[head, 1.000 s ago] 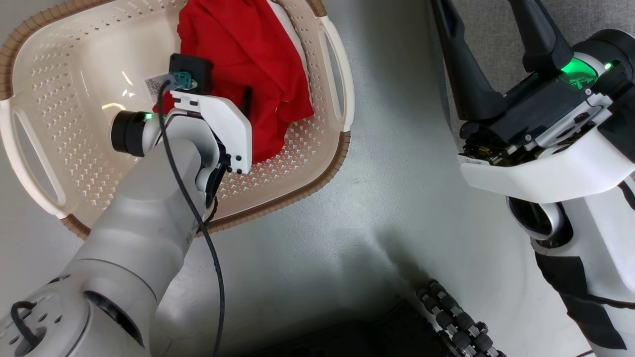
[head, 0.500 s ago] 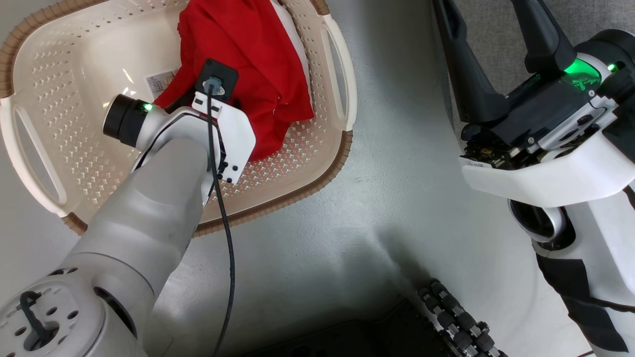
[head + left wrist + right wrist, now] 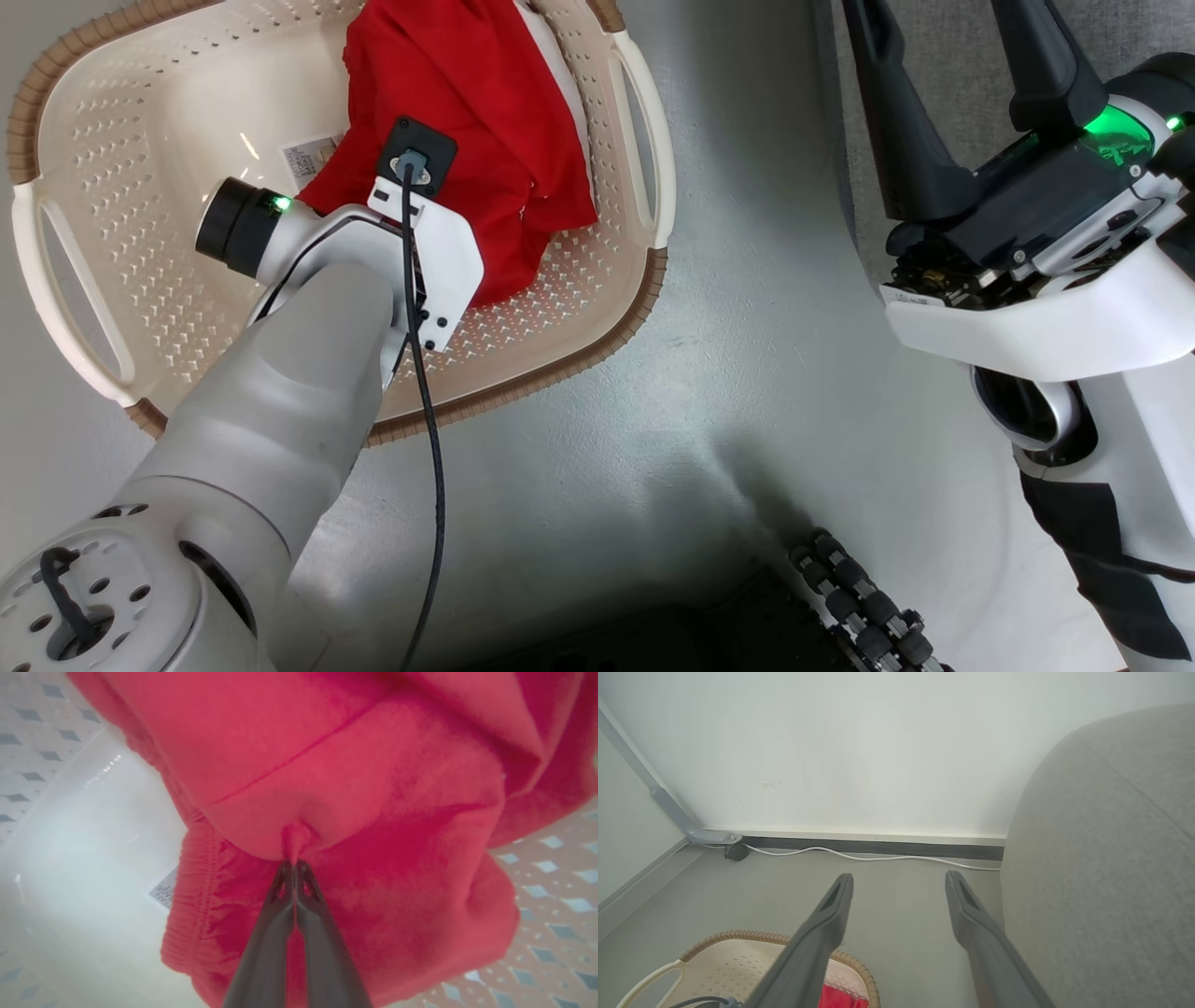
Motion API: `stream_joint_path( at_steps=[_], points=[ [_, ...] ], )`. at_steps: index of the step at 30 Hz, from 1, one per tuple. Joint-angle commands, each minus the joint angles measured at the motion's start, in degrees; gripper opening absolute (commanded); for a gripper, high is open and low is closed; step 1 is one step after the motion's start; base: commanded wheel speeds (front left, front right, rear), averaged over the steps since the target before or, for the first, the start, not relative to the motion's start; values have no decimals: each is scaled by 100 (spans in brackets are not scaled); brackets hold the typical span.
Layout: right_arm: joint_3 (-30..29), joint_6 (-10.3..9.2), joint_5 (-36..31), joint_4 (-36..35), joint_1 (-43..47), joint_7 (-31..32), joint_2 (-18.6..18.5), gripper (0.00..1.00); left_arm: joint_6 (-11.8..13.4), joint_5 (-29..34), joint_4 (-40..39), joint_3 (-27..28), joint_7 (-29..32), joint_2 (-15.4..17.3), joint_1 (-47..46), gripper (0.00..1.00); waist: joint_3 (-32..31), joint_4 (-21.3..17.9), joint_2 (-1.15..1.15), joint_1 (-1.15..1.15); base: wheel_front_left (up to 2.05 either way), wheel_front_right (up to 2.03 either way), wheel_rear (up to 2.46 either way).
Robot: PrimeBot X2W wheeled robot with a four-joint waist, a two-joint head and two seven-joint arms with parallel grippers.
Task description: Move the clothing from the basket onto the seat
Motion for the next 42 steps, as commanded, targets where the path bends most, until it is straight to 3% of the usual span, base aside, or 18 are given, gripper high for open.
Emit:
stream_joint_path(
  at_steps=[1, 11, 29, 42],
  points=[
    [31, 7, 46, -126, 274, -28, -18, 100, 1, 18, -42, 30, -73, -4, 26, 0, -16, -3, 0, 0, 0, 0, 0],
    [18, 7, 56, -61, 96, -28, -37, 100, -14, -160, -245, 103, -923, -4, 96, 0, -280, 46, 0, 0, 0, 0, 0],
    [-7, 7, -19, 411, 548, -28, -353, 100, 1, -554, -1104, 137, -1721, -4, 1008, 0, -1836, 725, 0, 0, 0, 0, 0],
    [38, 7, -90, 945, 1136, -28, -317, 100, 57, 539, -2141, 1546, -1731, -4, 2053, 0, -3131, 1070, 0, 0, 0, 0, 0]
  ],
)
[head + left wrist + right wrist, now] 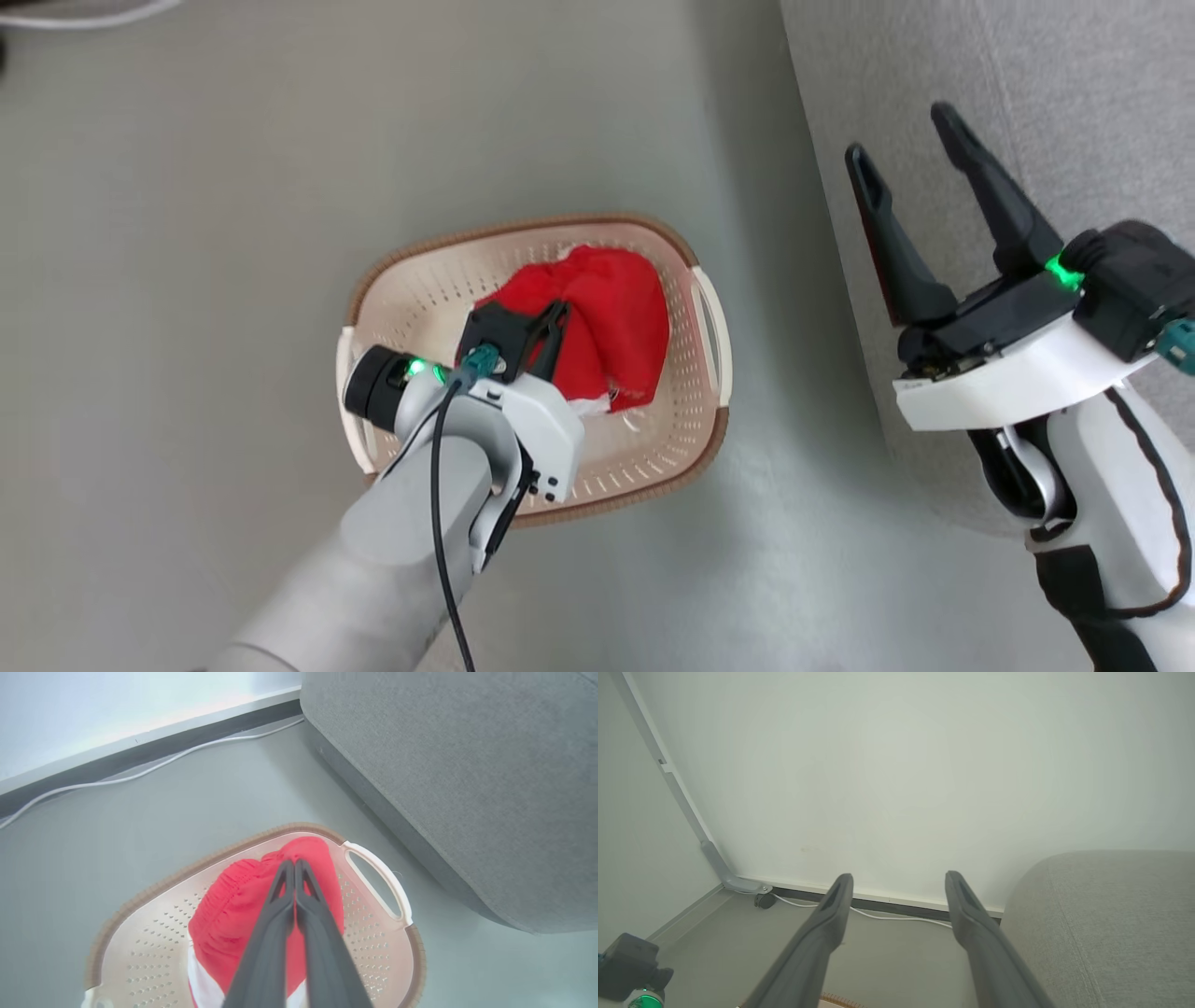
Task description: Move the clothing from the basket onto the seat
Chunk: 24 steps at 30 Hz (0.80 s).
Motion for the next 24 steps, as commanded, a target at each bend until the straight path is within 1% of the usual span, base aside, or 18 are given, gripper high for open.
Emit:
stream_joint_path(
  at_steps=[1, 11, 19, 24],
  points=[
    [52, 7, -69, -93, 228, -28, 7, 100, -2, 113, -152, 214, -59, 30, 127, 0, -327, 142, 0, 0, 0, 0, 0],
    [19, 7, -120, 265, 690, -28, 113, 100, -136, 1199, -1118, 1600, -60, 124, 1028, 0, -1183, 380, 0, 0, 0, 0, 0],
    [22, 7, -185, 451, 1001, -28, 186, 100, -250, 1803, -1804, 2399, -60, 145, 1502, 0, -1650, 515, 0, 0, 0, 0, 0],
    [42, 7, -227, 561, 1163, -28, 277, 100, -336, 2111, -2269, 2760, -60, 148, 1684, 0, -1874, 562, 0, 0, 0, 0, 0]
  ],
)
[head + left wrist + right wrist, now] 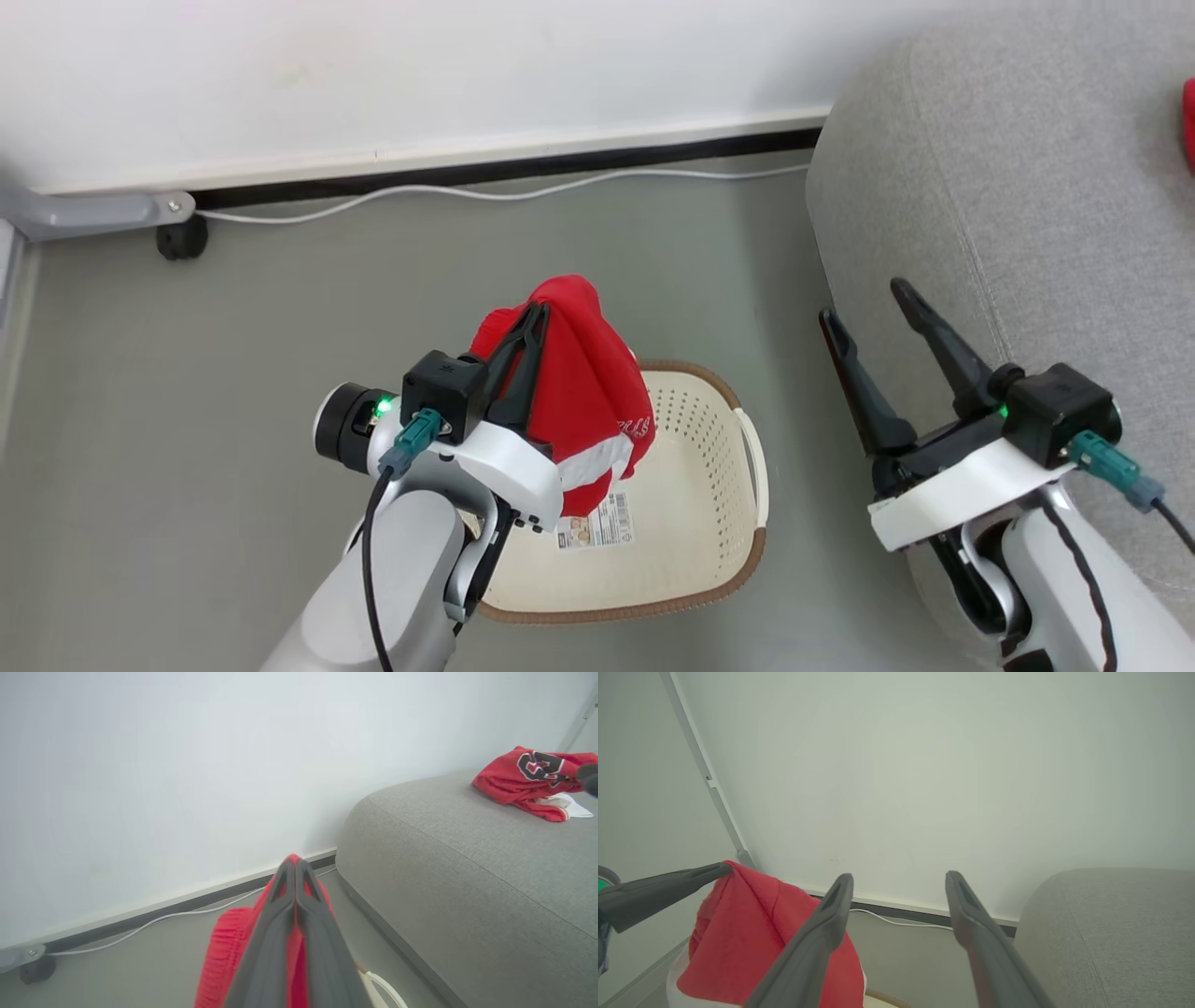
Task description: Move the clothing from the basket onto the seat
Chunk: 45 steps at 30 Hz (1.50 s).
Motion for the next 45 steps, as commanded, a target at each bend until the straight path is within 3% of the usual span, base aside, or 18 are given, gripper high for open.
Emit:
stream_joint_path(
  at_steps=[1, 19, 27, 38, 45],
  points=[
    [67, 7, -23, -56, 138, -28, 51, 100, -93, 171, -337, 289, -60, 93, 34, 0, -146, 46, 0, 0, 0, 0, 0],
    [72, 7, -102, 194, 569, -28, 203, 100, -278, 670, -1715, 520, -60, 129, -133, 0, -559, 188, 0, 0, 0, 0, 0],
    [156, 7, -102, 246, 597, -28, 258, 100, -211, 732, -2202, 439, 56, 150, -280, 0, -596, 196, 0, 0, 0, 0, 0],
    [1014, 7, 150, -554, 95, -28, 96, 100, -164, 684, -2358, 334, 85, 134, -226, 0, -538, 188, 0, 0, 0, 0, 0],
    [1369, 7, 209, -596, -294, -28, -109, 100, -199, 676, -2401, 185, 69, 106, -271, 0, -530, 230, 0, 0, 0, 0, 0]
  ],
)
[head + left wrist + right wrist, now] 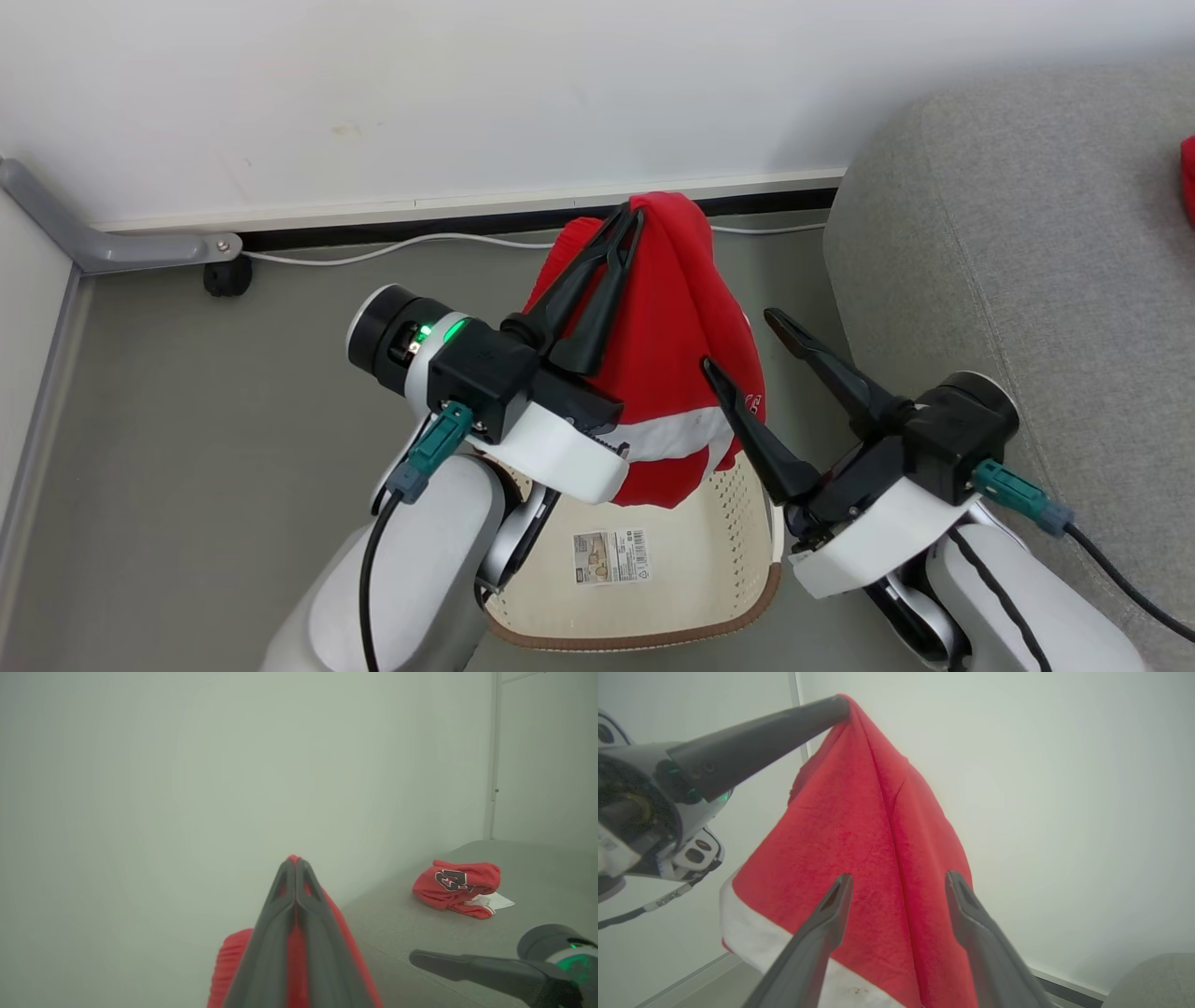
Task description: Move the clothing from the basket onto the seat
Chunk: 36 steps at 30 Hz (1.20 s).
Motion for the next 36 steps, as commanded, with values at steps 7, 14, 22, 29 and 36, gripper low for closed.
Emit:
stream_joint_path(
  at_steps=[7, 14, 22, 29, 36],
  points=[
    [722, 7, 301, 262, -441, -29, -164, 100, -26, -19, -316, -31, 6, 36, -262, 0, -35, 115, 0, 0, 0, 0, 0],
    [1557, 7, 702, 774, -929, -29, -233, 100, -53, -79, -347, -275, 47, -2, -276, 0, -34, 275, 0, 0, 0, 0, 0],
    [1859, 7, 974, 1230, -1401, -29, -152, 100, -19, -149, -287, -422, 15, -25, -280, 0, 56, 372, 0, 0, 0, 0, 0],
    [1813, 7, 1082, 1427, -1507, -29, -44, 0, 34, -221, -160, -436, -37, -35, -274, 0, 111, 387, 0, 0, 0, 0, 0],
    [1616, 7, 1060, 1281, -1391, -29, -109, 0, 59, -275, 46, -385, -81, -31, -261, 57, 156, 280, 0, 0, 0, 0, 0]
  ],
)
